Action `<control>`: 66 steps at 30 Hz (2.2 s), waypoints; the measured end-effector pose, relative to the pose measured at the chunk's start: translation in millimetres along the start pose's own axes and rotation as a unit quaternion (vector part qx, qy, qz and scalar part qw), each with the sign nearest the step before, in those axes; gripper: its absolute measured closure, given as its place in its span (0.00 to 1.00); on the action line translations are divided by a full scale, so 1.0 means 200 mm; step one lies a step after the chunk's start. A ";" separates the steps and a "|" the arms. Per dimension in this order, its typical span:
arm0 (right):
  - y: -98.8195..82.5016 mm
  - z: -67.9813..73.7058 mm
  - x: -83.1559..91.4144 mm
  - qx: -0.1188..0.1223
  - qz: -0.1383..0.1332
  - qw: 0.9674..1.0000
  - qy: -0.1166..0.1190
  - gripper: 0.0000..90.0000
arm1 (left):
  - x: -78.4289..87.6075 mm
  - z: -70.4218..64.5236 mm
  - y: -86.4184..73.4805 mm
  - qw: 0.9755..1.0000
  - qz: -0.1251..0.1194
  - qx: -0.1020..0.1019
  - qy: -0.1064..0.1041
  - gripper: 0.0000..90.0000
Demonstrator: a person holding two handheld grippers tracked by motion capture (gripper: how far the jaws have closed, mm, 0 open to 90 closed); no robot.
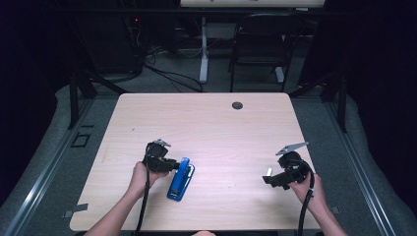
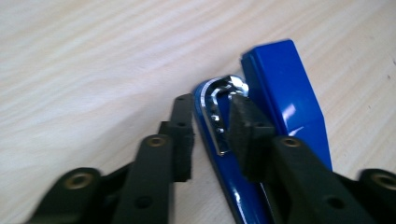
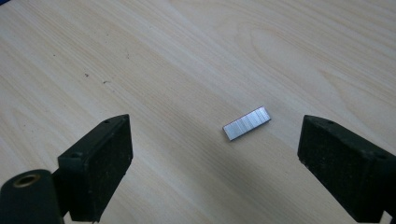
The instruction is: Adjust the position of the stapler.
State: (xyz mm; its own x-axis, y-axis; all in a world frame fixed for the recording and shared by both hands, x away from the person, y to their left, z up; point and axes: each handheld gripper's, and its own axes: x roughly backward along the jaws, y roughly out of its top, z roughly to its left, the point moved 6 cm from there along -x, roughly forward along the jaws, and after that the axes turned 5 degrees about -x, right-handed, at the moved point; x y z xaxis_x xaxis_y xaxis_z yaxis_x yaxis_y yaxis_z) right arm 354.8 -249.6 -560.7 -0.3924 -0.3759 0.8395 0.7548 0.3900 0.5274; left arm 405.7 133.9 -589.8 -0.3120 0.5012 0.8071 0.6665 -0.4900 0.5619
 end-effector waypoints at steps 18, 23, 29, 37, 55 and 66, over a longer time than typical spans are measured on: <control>0.00 0.00 0.00 0.001 0.003 1.000 0.000 0.11 | 0.13 -0.08 0.03 0.995 -0.032 0.043 0.080 0.13; 0.00 0.00 -0.01 0.002 0.002 1.000 0.002 0.11 | 0.06 -0.13 0.02 0.996 -0.004 0.029 0.081 0.06; 0.00 0.00 -0.01 0.003 0.007 1.000 0.001 0.11 | -0.01 -0.19 0.02 0.997 0.020 -0.004 0.078 0.20; 0.00 0.01 -0.01 0.003 0.009 1.000 -0.002 0.11 | -0.05 -0.23 0.00 0.997 0.031 -0.032 0.066 0.47; -0.01 0.01 -0.02 0.004 0.016 1.000 0.001 0.12 | -0.06 -0.23 -0.01 0.996 0.031 -0.055 0.056 0.62; -0.01 0.01 -0.02 0.003 0.015 1.000 0.001 0.12 | -0.06 -0.24 0.00 0.996 0.034 -0.076 0.034 0.62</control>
State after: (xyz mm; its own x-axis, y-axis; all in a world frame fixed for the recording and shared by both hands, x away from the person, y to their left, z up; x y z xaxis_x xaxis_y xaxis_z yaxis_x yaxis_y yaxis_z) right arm 353.8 -246.8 -564.2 -0.3680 -0.3661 0.8547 0.7633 0.4061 0.5025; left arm 377.5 93.6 -591.8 -0.3184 0.4164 0.8516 0.5788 -0.6261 0.5225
